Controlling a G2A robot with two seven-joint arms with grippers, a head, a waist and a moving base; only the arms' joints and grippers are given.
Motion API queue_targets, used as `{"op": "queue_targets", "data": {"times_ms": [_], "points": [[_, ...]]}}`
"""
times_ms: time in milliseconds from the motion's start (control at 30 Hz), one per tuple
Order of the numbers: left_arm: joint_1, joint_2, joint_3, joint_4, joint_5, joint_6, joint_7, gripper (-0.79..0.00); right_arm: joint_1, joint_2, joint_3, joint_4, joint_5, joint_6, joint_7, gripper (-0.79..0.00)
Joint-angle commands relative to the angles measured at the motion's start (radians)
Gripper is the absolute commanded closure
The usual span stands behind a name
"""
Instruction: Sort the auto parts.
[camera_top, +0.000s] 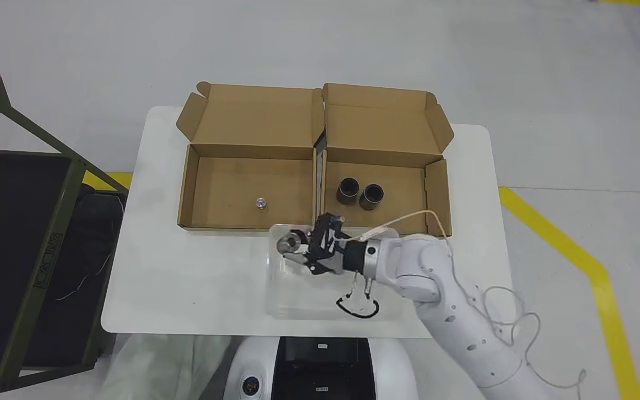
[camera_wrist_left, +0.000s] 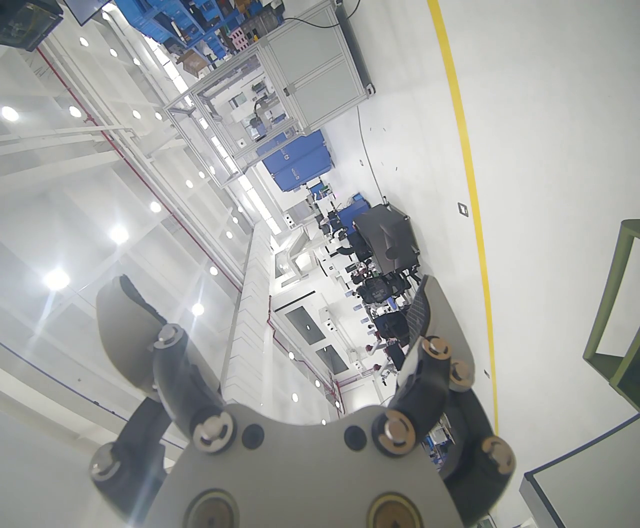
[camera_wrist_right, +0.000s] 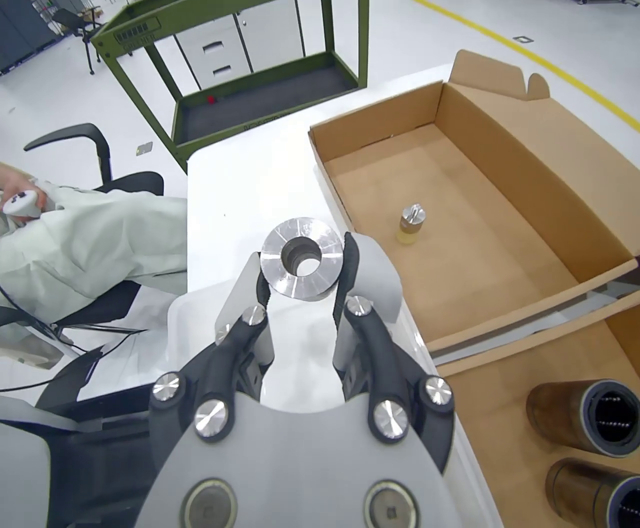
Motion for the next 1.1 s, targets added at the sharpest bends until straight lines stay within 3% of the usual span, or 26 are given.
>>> {"op": "queue_targets", "data": {"times_ms": [0, 467, 1067], "points": [[0.000, 0.000, 0.000, 0.000, 0.000, 0.000, 0.000, -0.785, 0.001, 0.000, 0.002, -0.001, 0.010, 0.004, -0.017, 0.000], [0.000, 0.000, 0.000, 0.000, 0.000, 0.000, 0.000, -0.785, 0.002, 0.014, 0.086, -0.085, 0.098, -0.029, -0.174, 0.000], [0.000, 0.000, 0.000, 0.000, 0.000, 0.000, 0.000, -0.785, 0.052, 0.018, 0.131, -0.118, 0.080, -0.053, -0.340, 0.000]]}}
